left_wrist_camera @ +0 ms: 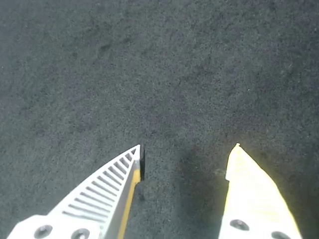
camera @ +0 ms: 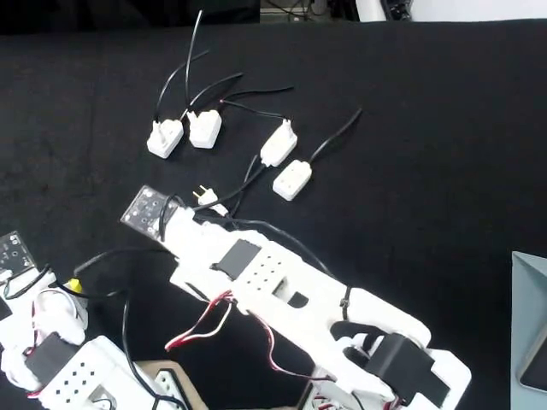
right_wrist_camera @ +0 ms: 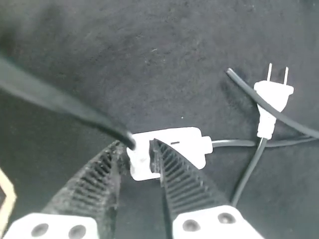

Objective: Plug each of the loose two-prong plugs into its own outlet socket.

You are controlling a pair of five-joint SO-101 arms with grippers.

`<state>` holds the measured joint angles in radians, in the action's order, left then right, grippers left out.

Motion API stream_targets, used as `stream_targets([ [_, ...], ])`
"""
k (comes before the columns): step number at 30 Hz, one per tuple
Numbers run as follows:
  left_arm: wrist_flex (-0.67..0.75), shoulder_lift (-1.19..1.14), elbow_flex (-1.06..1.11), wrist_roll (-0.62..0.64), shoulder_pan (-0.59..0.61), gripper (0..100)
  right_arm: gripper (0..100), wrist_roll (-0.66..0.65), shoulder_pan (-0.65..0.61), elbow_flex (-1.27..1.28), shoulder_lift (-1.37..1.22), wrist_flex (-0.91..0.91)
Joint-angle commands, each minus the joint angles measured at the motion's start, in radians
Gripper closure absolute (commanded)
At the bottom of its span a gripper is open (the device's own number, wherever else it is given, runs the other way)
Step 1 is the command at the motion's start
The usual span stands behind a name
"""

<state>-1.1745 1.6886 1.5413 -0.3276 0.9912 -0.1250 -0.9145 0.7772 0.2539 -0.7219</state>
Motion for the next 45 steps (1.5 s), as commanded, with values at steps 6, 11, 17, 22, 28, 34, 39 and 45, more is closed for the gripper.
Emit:
stream_targets([
  [6,0.020,0.006,-0.004,0.006,0.002,73,98.6,0.080,0.068,-0.031,0.002,0.014],
  [11,0.020,0.006,-0.004,0.009,0.002,73,98.7,0.080,0.066,-0.028,0.002,0.014],
  [17,0.020,0.006,-0.005,0.009,0.002,73,98.7,0.115,0.066,-0.018,0.093,0.014],
  [22,0.017,0.006,-0.005,0.009,0.001,73,98.7,0.129,0.066,0.077,0.228,0.104],
  [28,0.014,0.006,-0.002,0.009,0.001,73,98.7,0.184,0.063,0.208,0.315,0.252],
  [34,0.012,0.006,0.007,0.006,0.001,73,98.7,0.275,0.063,0.222,0.317,0.253],
  [39,0.014,0.006,0.015,0.005,0.001,73,98.7,0.278,0.035,0.274,0.323,0.284],
  [45,0.015,0.006,0.021,0.003,0.001,73,98.7,0.269,0.035,0.358,0.323,0.420],
])
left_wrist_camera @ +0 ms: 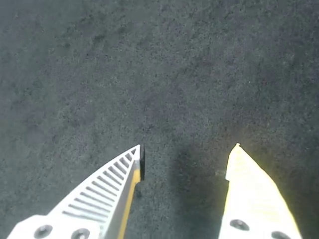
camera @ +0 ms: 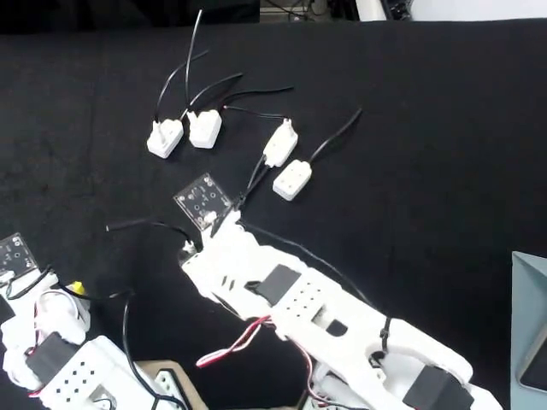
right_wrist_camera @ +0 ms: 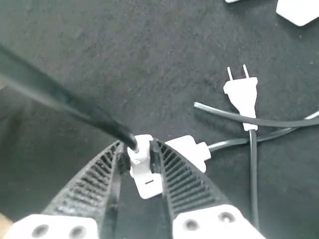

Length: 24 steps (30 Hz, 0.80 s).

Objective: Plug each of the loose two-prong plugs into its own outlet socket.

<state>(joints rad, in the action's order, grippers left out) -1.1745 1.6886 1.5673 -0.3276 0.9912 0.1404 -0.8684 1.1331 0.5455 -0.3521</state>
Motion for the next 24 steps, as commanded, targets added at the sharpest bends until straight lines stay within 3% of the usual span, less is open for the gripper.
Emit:
stream_targets([
  [1,0.015,0.006,-0.005,0.003,0.001,73,98.7,-0.012,-0.009,0.005,0.031,0.051],
  [18,0.017,0.006,-0.005,0.003,0.001,73,98.7,-0.034,0.023,0.016,-0.001,0.018],
  [24,0.015,0.006,-0.005,0.003,0.001,73,98.7,-0.087,0.025,0.016,-0.133,0.123],
])
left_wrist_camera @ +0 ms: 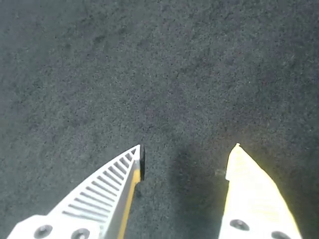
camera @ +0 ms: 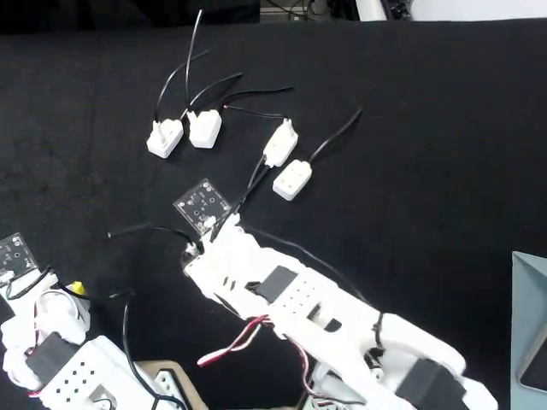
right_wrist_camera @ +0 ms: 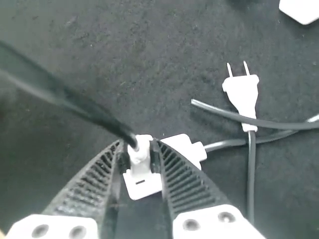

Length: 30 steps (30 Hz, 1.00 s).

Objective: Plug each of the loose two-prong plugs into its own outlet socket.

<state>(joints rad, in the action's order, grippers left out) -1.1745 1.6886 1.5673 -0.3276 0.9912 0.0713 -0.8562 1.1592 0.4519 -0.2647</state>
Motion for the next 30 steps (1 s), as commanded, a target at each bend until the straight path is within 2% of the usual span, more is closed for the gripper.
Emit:
stream_targets([
  [1,0.015,0.006,-0.005,0.003,0.001,73,98.7,-0.018,0.012,-0.010,-0.044,0.035],
  [8,0.015,0.006,-0.005,0.003,0.001,73,98.7,-0.020,0.011,-0.021,-0.038,-0.032],
  [14,0.015,0.006,-0.004,0.003,0.001,73,98.7,-0.020,0.008,-0.004,0.082,-0.121],
  [20,0.017,0.006,-0.004,0.003,0.001,73,98.7,-0.020,0.006,0.042,0.150,-0.120],
  [30,0.017,0.006,-0.004,0.003,0.001,73,98.7,-0.021,-0.031,0.044,0.073,-0.066],
])
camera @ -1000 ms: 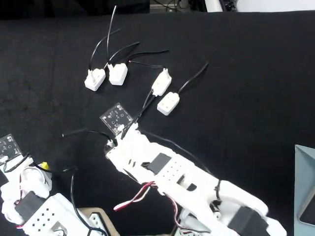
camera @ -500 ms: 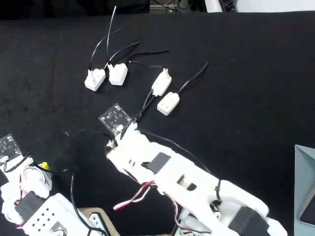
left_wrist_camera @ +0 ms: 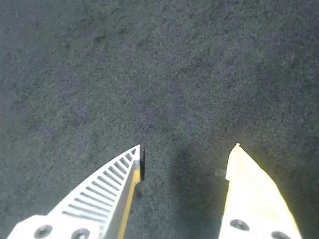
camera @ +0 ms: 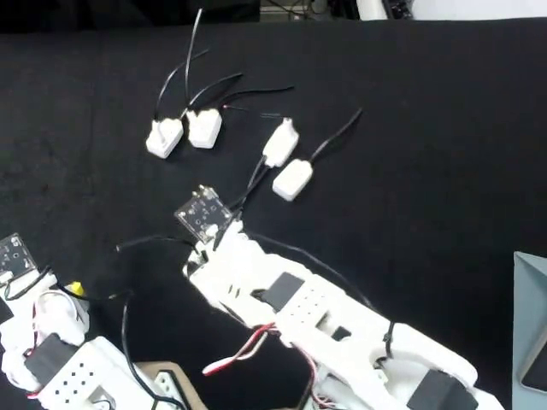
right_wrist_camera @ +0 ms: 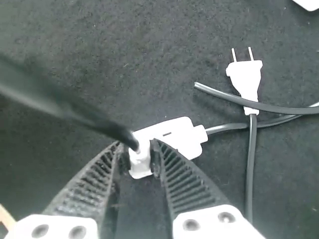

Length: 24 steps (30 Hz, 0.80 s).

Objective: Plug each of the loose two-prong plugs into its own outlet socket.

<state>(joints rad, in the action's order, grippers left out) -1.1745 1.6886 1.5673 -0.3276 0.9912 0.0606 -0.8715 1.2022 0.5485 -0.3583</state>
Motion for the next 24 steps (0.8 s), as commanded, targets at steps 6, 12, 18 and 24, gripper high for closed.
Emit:
stream_targets([
  [6,0.018,0.006,-0.004,0.003,0.001,73,98.7,-0.043,-0.015,0.002,-0.038,0.029],
  [12,0.018,0.006,-0.004,0.003,0.001,73,98.7,-0.112,-0.015,0.030,-0.038,0.029],
  [18,0.020,0.006,-0.004,0.003,0.001,73,98.7,-0.160,-0.020,0.031,-0.038,0.029],
  [24,0.020,0.006,-0.004,0.003,0.001,73,98.7,-0.193,-0.055,0.025,-0.031,-0.035],
])
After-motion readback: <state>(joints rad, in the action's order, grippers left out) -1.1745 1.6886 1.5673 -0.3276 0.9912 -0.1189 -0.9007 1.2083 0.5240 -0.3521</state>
